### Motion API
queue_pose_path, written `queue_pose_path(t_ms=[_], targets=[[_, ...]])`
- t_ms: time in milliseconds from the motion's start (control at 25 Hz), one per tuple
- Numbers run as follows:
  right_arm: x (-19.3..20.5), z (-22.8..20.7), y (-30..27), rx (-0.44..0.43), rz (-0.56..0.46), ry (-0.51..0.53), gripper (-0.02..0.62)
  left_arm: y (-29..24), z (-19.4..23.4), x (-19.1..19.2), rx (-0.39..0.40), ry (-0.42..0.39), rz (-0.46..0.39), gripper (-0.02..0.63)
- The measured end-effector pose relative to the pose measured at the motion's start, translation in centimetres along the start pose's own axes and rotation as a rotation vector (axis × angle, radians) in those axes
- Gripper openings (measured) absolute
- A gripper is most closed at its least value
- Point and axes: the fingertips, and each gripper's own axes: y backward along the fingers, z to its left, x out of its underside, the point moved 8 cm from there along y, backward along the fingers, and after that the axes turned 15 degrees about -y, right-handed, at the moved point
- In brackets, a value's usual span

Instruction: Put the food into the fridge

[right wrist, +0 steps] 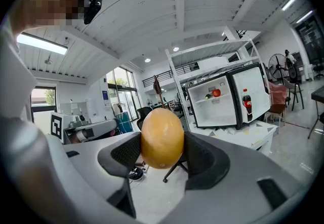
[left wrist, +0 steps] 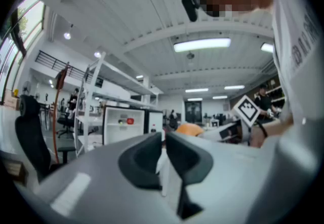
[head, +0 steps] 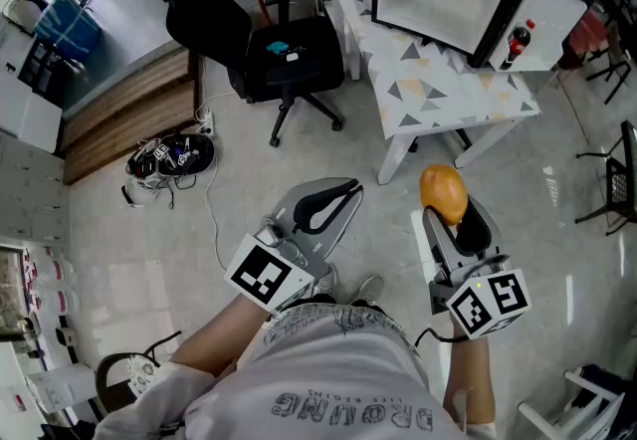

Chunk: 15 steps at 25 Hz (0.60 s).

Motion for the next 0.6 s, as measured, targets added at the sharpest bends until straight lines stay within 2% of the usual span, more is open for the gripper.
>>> queue_pose_path(t_ms=[600], targets=[[0.2,-1.6,1.0,-0.02,-0.005,-0.052,0.268,-1.0,-1.4,-0.7,-0.024,0.014,0.018,0.029]])
